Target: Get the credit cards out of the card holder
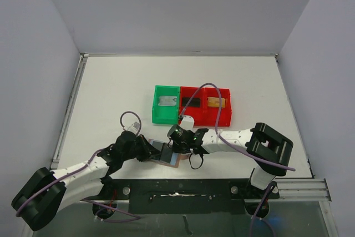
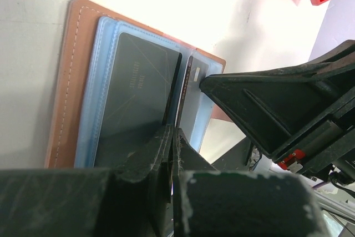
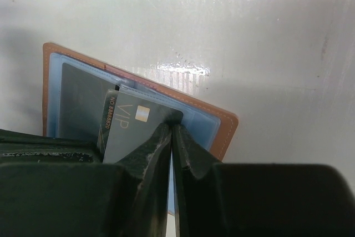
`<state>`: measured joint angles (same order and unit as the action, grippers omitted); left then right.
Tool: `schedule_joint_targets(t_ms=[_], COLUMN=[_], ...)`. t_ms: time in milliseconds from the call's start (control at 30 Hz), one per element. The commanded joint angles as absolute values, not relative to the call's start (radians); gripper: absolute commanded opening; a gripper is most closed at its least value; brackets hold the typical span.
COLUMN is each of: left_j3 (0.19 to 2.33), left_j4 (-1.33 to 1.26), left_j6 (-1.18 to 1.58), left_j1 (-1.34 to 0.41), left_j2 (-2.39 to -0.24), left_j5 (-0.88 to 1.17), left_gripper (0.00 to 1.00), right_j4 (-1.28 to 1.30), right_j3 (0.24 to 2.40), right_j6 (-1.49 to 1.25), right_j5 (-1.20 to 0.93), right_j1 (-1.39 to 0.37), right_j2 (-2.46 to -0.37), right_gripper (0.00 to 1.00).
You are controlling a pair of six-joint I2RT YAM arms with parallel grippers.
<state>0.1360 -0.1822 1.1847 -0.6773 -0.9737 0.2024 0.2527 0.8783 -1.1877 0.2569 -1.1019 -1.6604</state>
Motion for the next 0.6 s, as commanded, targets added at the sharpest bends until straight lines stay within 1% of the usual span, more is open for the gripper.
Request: schedule_joint_targets(t_ms=[0, 167, 233, 333, 567], left_j3=[0.172, 0.198, 0.199, 0.180, 0.161], left_j4=[-0.218, -0.133, -0.104, -0.103, -0.119], left_j6=[1.170, 1.151, 1.150, 1.165, 1.178], left_j1=[-0.669, -0.669, -0.670, -0.670, -0.669], left_j2=[-0.969, -0.944, -0.926, -0.905, -0.891], left_j5=[0.219, 0.176, 0.152, 0.140, 0.146], left_gripper=[0.00, 0.00, 0.00, 0.00, 0.00], right_j4=[0.358, 0.383, 0.390, 0.354, 0.292], right_j3=[0.837, 0.854, 0.858, 0.831, 0.789], right_j6=[-1.157, -1.157, -1.154, -1.154, -1.139], right_j5=[0.286, 0.312, 0.312, 0.287, 0.260], right_j1=[-1.106, -1.098, -1.096, -1.086, -1.068], right_j2=[-1.662, -1.667, -1.669, -1.652, -1.591], right_gripper=[0.07, 0.06, 0.04, 0.02, 0.03])
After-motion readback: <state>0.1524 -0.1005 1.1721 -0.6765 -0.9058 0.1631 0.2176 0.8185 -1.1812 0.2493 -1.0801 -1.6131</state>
